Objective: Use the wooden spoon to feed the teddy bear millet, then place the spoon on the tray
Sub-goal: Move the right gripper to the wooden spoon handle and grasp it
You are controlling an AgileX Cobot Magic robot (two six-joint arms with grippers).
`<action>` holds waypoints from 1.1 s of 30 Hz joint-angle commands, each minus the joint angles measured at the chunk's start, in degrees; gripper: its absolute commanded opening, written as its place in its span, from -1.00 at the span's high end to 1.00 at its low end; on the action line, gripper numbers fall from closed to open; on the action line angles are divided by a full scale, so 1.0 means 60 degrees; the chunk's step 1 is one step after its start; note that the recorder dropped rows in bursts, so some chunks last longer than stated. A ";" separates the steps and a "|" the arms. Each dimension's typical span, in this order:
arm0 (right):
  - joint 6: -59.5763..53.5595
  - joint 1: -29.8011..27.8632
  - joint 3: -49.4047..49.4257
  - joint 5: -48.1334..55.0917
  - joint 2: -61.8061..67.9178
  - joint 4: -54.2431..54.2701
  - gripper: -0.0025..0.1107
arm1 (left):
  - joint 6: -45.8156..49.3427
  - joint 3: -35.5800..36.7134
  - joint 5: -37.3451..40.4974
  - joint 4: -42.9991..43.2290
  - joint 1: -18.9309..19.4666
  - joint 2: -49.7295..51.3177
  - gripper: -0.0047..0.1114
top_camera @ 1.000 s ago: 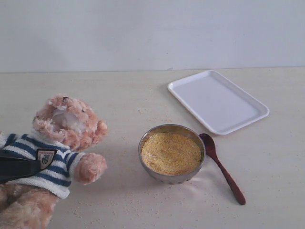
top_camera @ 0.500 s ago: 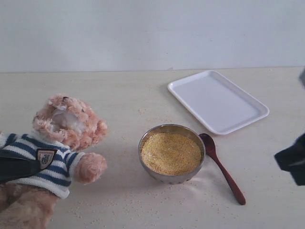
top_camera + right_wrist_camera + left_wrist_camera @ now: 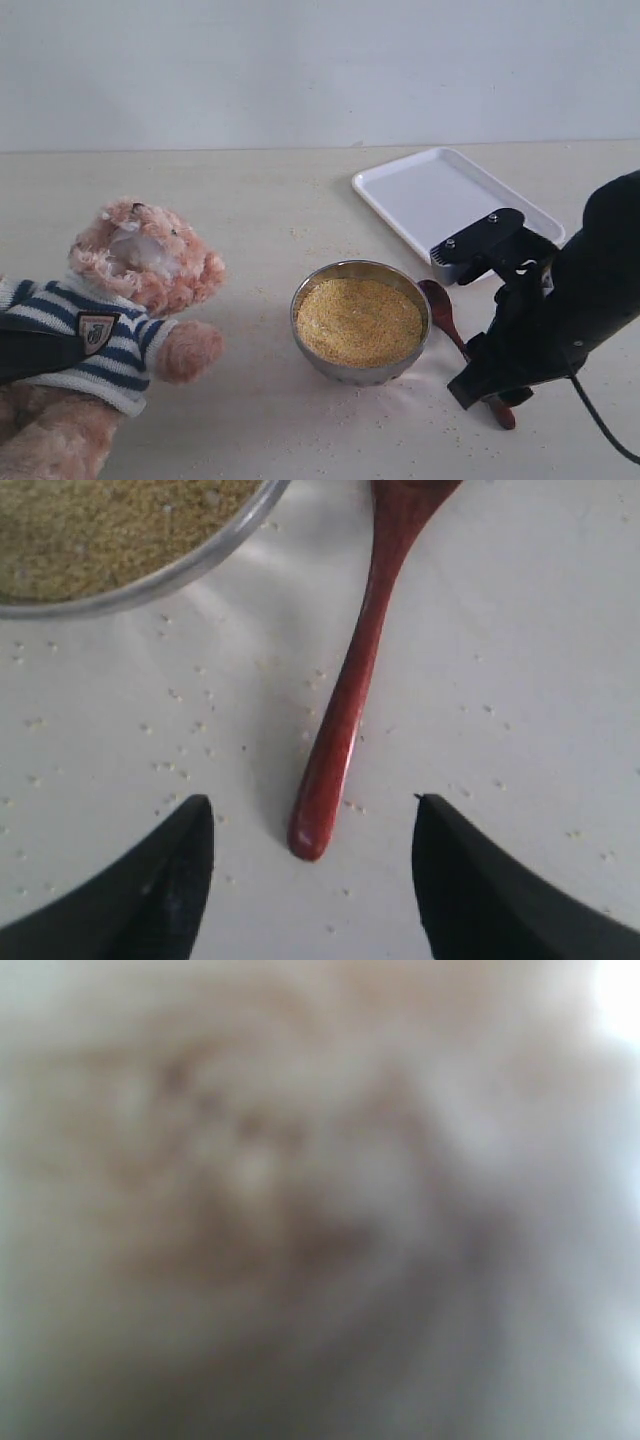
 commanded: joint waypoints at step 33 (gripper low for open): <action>0.1676 0.0031 0.3362 -0.8233 0.1308 0.0000 -0.07 | 0.0108 -0.0007 0.0157 -0.0213 0.0022 -0.0007 0.83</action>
